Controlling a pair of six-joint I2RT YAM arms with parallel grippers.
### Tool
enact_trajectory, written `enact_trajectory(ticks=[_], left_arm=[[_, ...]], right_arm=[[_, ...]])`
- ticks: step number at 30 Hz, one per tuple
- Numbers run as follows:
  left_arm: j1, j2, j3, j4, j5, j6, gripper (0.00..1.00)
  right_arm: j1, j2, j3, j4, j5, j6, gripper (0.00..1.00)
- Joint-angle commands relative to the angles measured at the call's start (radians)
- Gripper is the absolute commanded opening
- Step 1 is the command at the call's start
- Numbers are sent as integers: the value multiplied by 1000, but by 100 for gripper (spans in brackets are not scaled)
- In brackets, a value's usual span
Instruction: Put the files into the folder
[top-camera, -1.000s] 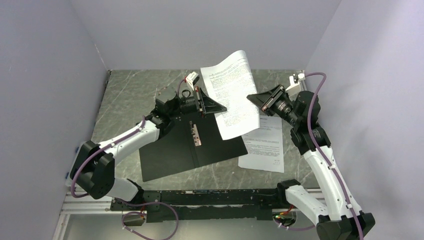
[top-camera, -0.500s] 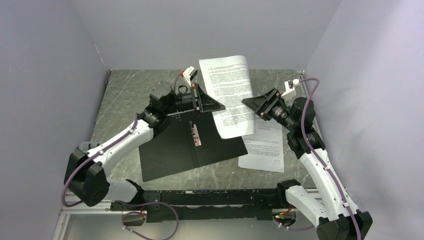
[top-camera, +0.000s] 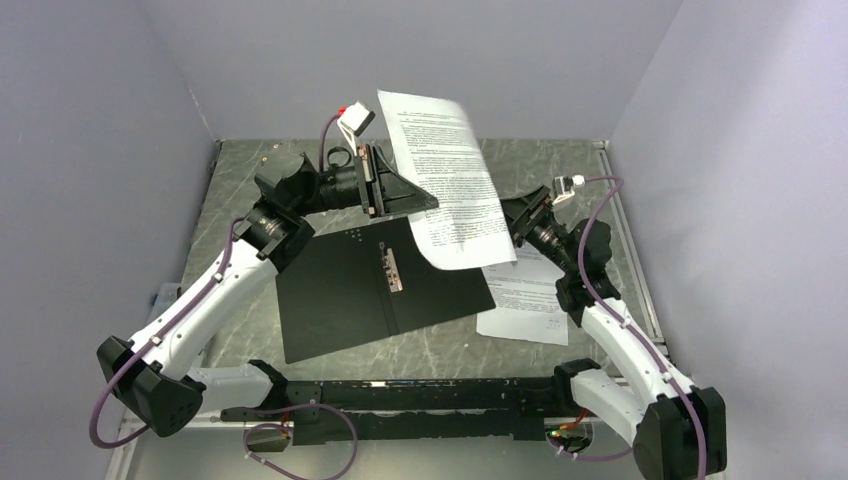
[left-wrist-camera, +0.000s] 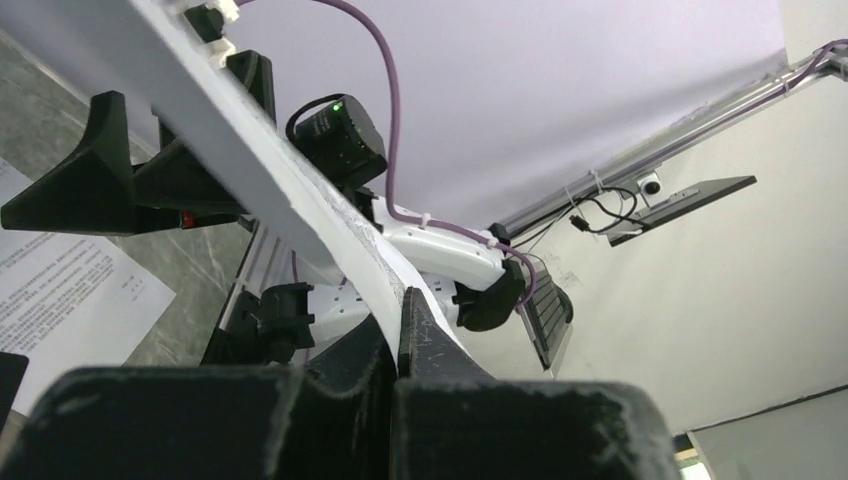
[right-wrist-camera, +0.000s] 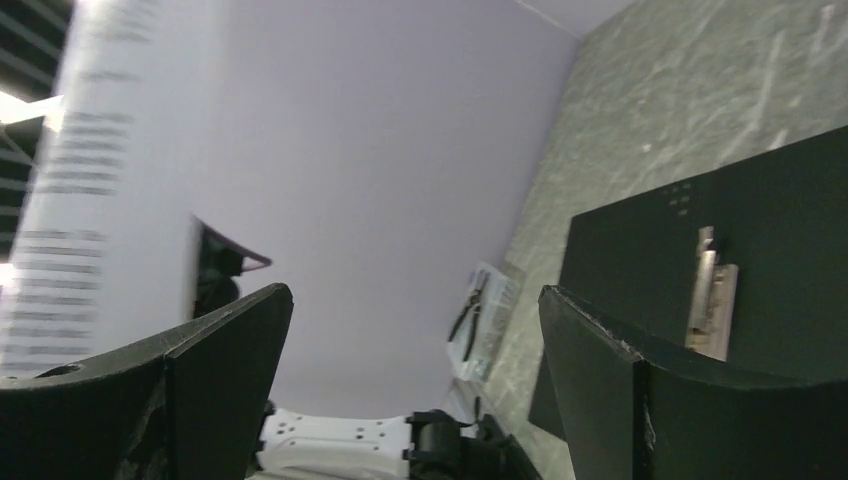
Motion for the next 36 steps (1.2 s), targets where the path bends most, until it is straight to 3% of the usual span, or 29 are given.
enact_trajectory(ticks=[1,7,13,27,36], left_arm=[[5,3,47,-18,62,35,3],[5,1,52,-1,123,54,3],[7,-28,25,31,140,58,3],[8,-137,-10,-40,178,189,3],[8,-160,-62,46,211,160,3]], right_arm=[[22,33,-55,396,-16,217,100],[36,24,-108,536,52,341,100],[35,-39,-138,532,94,354,100],[-8,-121,-164,639,63,432,99],[-15,-105,-131,778,32,528,99]])
